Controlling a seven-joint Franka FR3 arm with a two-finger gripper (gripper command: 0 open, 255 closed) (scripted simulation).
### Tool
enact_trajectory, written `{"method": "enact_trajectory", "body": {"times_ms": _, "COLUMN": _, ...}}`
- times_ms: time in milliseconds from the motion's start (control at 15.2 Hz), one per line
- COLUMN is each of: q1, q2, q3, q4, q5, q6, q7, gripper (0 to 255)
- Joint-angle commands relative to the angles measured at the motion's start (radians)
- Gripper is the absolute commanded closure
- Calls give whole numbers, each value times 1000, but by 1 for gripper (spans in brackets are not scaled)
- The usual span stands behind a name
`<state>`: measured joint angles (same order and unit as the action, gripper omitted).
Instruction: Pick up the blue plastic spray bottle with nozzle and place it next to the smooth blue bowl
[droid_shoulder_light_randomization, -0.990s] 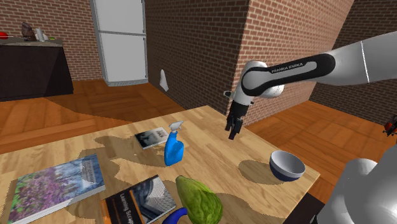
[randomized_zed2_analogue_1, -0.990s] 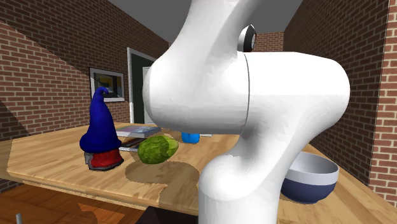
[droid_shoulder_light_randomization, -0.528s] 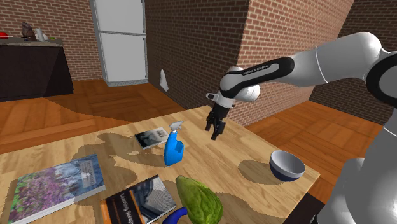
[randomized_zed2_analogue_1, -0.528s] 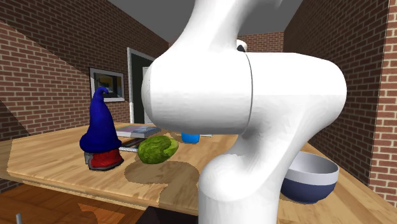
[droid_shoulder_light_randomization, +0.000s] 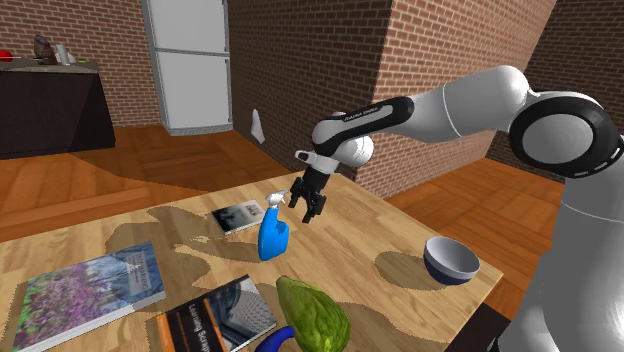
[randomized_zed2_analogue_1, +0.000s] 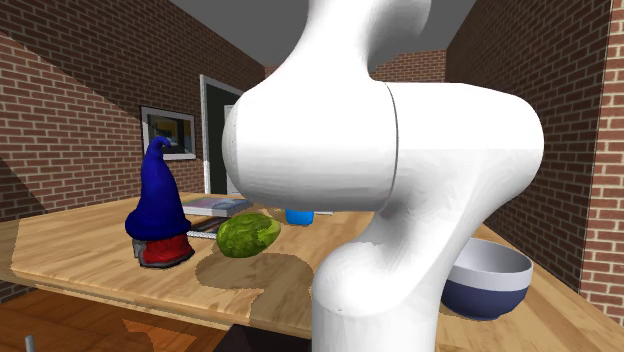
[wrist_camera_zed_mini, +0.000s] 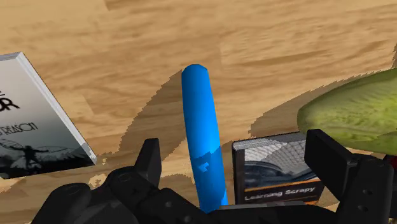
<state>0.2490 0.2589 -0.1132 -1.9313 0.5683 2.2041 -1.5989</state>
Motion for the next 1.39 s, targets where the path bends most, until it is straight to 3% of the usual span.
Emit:
{"method": "enact_trajectory", "body": {"times_ms": 0, "q1": 1, "q2": 56, "q3": 25, "q4": 66, "q5": 28, "q6": -5, "q7": -69, "gripper": 0}}
{"method": "enact_trajectory", "body": {"times_ms": 594, "q1": 16, "q2": 138, "q3": 56, "q4": 87, "q5": 66, "q6": 64, "q7": -111, "gripper": 0}}
{"method": "enact_trajectory", "body": {"times_ms": 1122, "q1": 16, "q2": 138, "q3": 56, "q4": 87, "q5": 66, "q6": 64, "q7": -110, "gripper": 0}}
{"method": "enact_trajectory", "body": {"times_ms": 1188, "q1": 16, "q2": 138, "q3": 56, "q4": 87, "q5": 66, "q6": 64, "q7": -110, "gripper": 255}}
{"method": "enact_trajectory", "body": {"times_ms": 1320, "q1": 16, "q2": 138, "q3": 56, "q4": 87, "q5": 66, "q6": 64, "q7": -110, "gripper": 255}}
